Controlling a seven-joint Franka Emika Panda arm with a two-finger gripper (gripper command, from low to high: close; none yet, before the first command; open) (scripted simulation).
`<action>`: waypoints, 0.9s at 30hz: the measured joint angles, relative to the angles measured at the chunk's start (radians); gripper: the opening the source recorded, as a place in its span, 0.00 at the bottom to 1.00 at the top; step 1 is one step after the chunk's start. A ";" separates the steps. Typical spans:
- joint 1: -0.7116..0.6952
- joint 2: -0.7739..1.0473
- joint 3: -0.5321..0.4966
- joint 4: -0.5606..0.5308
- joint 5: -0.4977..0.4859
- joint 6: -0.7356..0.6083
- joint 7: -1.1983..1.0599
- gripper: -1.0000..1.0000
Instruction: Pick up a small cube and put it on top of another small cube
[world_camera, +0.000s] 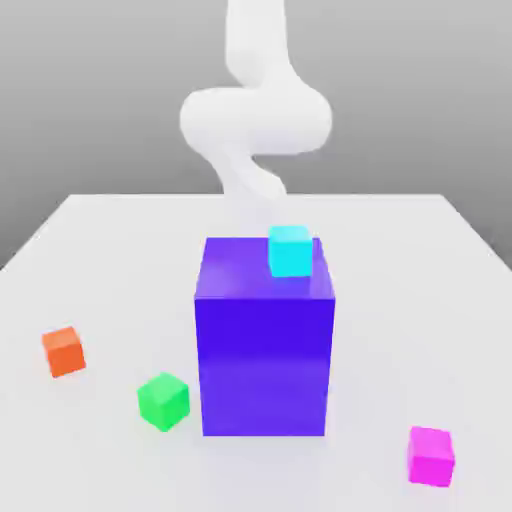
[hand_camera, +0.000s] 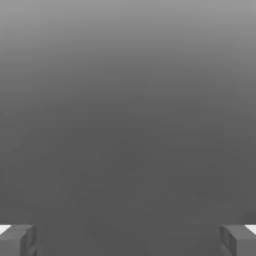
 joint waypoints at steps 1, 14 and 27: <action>-0.009 0.039 0.023 -0.005 -0.010 0.014 0.030 0.50; -0.074 0.513 0.265 -0.064 -0.180 0.177 0.421 0.50; 0.045 0.963 0.330 -0.128 -0.255 0.353 0.744 0.50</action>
